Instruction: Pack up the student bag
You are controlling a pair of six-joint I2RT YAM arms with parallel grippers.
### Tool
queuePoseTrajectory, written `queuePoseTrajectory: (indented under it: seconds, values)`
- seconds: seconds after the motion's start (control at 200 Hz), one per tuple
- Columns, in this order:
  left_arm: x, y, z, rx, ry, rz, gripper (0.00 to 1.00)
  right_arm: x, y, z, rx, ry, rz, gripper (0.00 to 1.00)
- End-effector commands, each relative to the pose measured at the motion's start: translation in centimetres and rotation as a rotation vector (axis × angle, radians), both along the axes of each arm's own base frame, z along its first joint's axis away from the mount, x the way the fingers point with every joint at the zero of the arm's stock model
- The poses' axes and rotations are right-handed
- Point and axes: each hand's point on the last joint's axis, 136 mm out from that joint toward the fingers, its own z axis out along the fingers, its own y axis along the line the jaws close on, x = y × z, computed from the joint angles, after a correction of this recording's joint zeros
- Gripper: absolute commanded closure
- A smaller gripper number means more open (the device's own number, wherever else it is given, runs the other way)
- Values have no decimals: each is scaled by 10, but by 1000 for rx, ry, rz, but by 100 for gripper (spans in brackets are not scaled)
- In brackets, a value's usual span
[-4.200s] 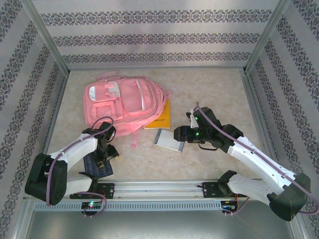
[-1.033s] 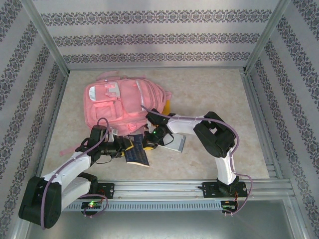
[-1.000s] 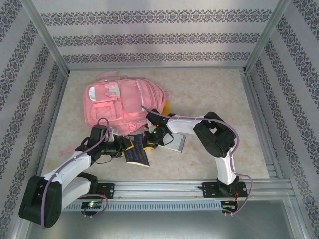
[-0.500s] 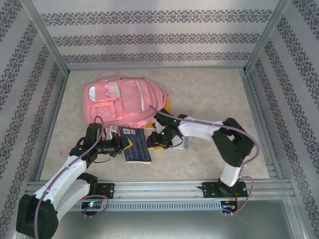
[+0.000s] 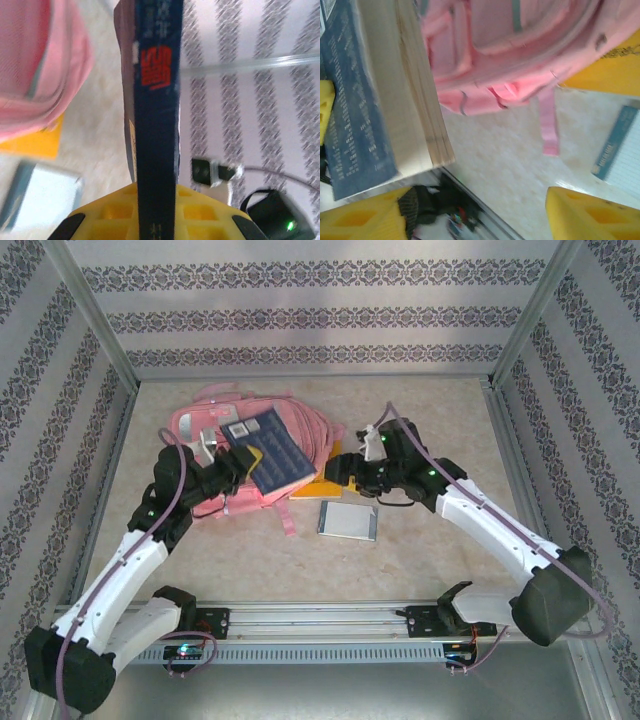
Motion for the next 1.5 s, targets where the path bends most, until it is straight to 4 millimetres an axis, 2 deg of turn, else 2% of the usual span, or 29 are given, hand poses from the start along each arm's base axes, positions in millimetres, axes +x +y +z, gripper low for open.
queuePoseTrajectory:
  seconds: [0.0,0.065,0.15,0.22,0.315,0.415,0.51,0.62,0.694,0.839,1.019,1.179,1.244,1.274,1.319,1.404,1.494]
  values:
    - [29,11,87,-101,-244,176,100,13,17,60,219,-49,-28,23]
    - [37,7,106,-108,-287,205,100,19,24,85,292,-70,-61,15]
    - [45,2,123,-109,-320,227,100,30,28,108,370,-97,-132,3]
    - [49,-3,128,-127,-326,239,100,36,34,130,448,-129,-175,2]
    - [50,-8,130,-150,-328,254,100,43,46,146,511,-151,-204,2]
    - [50,-17,132,-154,-330,242,100,52,56,147,549,-136,-229,5]
    - [48,-25,133,-155,-335,234,100,66,57,147,573,-138,-284,9]
    - [44,-30,132,-147,-337,230,100,79,48,159,601,-194,-352,13]
    - [41,-33,128,-136,-327,226,100,88,37,160,615,-215,-416,16]
    - [40,-38,122,-126,-312,225,100,100,27,162,660,-211,-464,28]
    - [43,-40,116,-108,-298,229,100,99,34,163,669,-198,-438,47]
    - [47,-47,109,-100,-286,214,100,98,34,156,646,-188,-431,77]
    - [48,-48,104,-85,-275,208,100,99,28,151,613,-194,-442,93]
    - [47,-49,100,-72,-265,203,96,99,22,145,589,-192,-455,100]
    - [47,-50,96,-39,-249,190,88,98,13,137,554,-187,-481,100]
    - [44,-52,81,70,-211,154,67,96,-14,115,464,-180,-538,100]
    - [43,-45,53,227,-125,133,54,88,-46,93,364,-174,-594,100]
